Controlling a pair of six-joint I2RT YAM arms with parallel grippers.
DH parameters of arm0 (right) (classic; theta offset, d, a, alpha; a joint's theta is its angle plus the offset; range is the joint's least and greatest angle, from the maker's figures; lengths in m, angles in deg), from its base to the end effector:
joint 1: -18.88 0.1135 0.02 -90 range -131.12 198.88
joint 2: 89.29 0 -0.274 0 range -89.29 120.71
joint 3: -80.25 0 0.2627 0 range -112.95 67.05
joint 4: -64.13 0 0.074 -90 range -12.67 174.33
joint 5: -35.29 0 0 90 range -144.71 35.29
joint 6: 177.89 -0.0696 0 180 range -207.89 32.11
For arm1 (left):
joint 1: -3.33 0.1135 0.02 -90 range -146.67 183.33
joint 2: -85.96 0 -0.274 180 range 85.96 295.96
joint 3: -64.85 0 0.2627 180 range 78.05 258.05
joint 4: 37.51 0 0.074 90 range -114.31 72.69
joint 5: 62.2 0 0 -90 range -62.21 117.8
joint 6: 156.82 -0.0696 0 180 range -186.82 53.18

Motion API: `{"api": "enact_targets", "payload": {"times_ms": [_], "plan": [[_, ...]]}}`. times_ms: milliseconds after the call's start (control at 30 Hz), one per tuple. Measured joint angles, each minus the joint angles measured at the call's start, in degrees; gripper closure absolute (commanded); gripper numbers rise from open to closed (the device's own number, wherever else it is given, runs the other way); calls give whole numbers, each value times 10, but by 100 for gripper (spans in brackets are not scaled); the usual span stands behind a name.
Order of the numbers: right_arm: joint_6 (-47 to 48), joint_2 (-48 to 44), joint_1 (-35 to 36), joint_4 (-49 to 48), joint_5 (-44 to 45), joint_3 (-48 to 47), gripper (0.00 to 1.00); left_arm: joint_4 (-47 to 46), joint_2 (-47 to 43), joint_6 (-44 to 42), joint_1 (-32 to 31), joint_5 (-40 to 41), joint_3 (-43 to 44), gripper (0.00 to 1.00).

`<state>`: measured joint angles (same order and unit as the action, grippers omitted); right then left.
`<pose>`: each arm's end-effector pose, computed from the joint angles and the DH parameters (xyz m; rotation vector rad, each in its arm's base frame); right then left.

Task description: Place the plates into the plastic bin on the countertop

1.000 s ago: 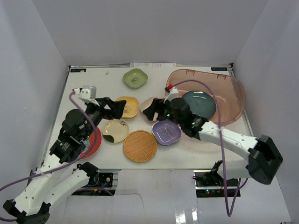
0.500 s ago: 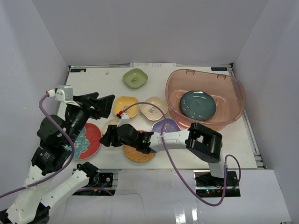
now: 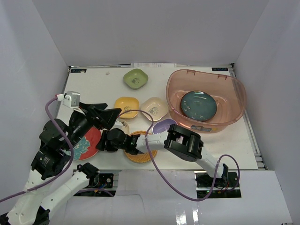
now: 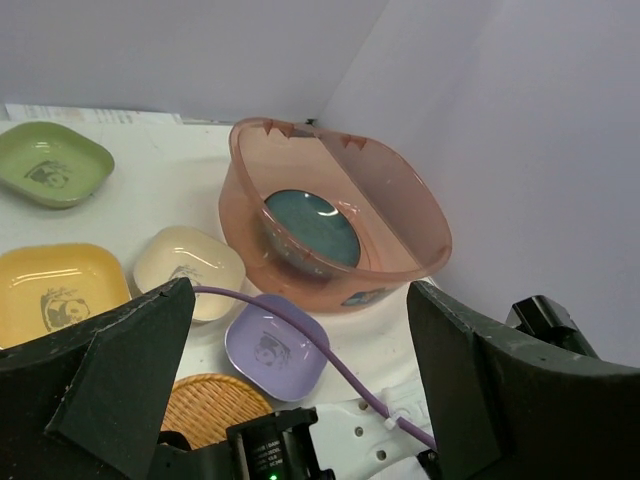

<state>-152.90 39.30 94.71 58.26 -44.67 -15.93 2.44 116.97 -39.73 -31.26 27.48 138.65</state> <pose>0.1440 0.5208 0.1232 -0.0930 2.3136 1.2789 0.0997 -0.0692 0.4402 0.1083 1.5808 -0.8574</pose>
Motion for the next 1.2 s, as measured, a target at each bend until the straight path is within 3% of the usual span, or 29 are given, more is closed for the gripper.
{"api": "enact_targets", "payload": {"times_ms": [367, 533, 567, 767, 967, 1200], "plan": [[-5, 57, -18, -5, -35, -73, 47, 1, 0, 3, 0, -21, -51, 2], [-14, 72, -38, -37, -70, -71, 65, -2, 1, 1, 0, -21, -65, 2], [-16, 74, -41, -43, -73, -68, 74, -1, 2, 0, 0, -21, -67, 2], [-20, 76, -50, -82, -86, -49, 92, -2, 12, -7, 0, -21, -68, 2], [23, 56, -50, -104, -88, -26, 92, 1, 16, -21, 0, -12, -54, 2], [117, -18, -58, -68, -101, -7, 92, 2, 4, -44, 0, 35, 27, 2]]}}
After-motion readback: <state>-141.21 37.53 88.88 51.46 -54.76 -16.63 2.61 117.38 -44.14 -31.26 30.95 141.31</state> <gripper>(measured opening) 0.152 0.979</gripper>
